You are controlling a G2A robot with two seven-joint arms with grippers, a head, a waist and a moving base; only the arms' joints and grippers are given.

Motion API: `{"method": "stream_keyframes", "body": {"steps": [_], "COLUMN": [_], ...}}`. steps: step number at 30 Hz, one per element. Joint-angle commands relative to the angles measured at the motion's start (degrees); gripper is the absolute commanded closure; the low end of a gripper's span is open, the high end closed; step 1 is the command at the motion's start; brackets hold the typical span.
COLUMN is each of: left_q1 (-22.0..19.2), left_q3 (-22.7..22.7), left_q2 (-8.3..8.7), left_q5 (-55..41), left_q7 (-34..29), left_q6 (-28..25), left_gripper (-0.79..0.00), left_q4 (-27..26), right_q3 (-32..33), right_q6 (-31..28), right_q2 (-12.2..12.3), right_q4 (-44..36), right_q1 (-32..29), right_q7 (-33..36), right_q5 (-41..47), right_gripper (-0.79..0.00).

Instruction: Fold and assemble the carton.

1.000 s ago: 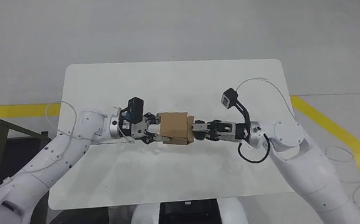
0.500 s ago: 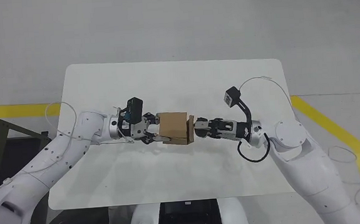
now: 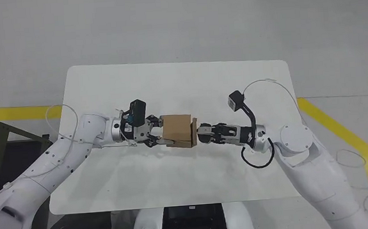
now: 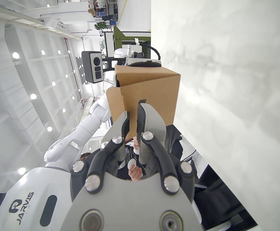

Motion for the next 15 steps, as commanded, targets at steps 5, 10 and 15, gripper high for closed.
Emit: {"method": "stream_keyframes", "body": {"steps": [5, 10, 15], "left_q1": [0.2, 0.2, 0.4], "left_q3": [-0.2, -0.4, -0.6], "left_q2": [-0.04, -0.11, -0.16], "left_q5": [0.0, 0.1, 0.3], "left_q7": [-0.2, -0.4, -0.1], "left_q6": [0.0, 0.0, 0.0], "left_gripper": [-0.342, -0.342, -0.339], "left_q4": [0.2, 0.4, 0.3], "right_q3": [-0.2, -0.4, -0.7], "right_q6": [-0.2, -0.3, 0.4], "right_q2": [0.0, 0.0, 0.0], "right_q4": [-0.2, -0.2, 0.4], "right_q1": [-0.2, -0.2, 0.1], "right_q7": [0.3, 0.3, -0.2], "right_q5": [0.3, 0.3, -0.2], "right_gripper": [-0.145, -0.182, -0.117]}}
